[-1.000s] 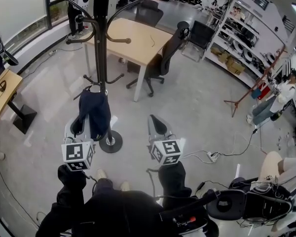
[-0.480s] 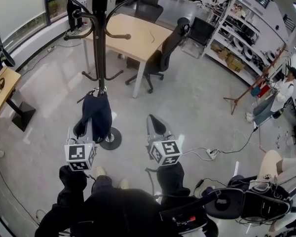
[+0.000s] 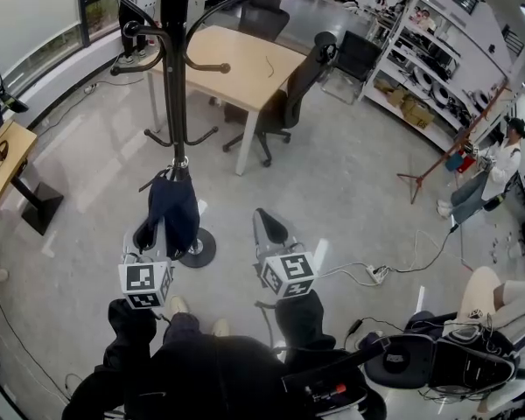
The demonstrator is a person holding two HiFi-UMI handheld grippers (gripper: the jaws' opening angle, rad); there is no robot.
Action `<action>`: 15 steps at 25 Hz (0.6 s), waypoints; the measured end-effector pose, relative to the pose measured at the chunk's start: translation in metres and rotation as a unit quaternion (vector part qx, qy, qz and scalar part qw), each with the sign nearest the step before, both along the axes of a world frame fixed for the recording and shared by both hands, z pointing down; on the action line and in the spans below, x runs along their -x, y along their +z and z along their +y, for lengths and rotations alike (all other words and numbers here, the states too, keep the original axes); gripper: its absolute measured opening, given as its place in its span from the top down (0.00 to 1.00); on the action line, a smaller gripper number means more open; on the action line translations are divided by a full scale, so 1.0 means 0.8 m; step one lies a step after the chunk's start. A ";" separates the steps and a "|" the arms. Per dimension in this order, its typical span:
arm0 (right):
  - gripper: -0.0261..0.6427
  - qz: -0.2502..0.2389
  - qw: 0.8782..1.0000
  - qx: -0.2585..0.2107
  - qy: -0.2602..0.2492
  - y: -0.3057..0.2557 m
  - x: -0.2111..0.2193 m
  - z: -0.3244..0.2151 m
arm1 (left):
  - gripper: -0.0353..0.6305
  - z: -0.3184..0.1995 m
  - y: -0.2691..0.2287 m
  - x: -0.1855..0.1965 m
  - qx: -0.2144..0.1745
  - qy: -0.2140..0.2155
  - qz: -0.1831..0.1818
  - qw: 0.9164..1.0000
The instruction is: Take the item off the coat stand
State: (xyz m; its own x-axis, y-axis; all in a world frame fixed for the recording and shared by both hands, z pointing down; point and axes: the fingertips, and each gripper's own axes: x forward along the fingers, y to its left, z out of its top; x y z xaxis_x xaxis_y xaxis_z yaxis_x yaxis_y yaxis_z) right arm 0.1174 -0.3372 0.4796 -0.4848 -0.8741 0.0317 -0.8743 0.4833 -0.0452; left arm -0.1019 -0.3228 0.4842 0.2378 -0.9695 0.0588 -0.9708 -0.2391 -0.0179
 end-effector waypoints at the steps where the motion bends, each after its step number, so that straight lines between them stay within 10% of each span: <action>1: 0.96 0.001 1.000 0.000 -0.001 0.001 0.002 -0.001 | 0.89 -0.001 -0.001 0.000 0.000 0.001 0.000 1.000; 15: 0.96 0.014 1.000 -0.004 -0.010 0.004 0.014 -0.006 | 0.89 -0.002 -0.001 0.003 -0.003 -0.004 -0.001 1.000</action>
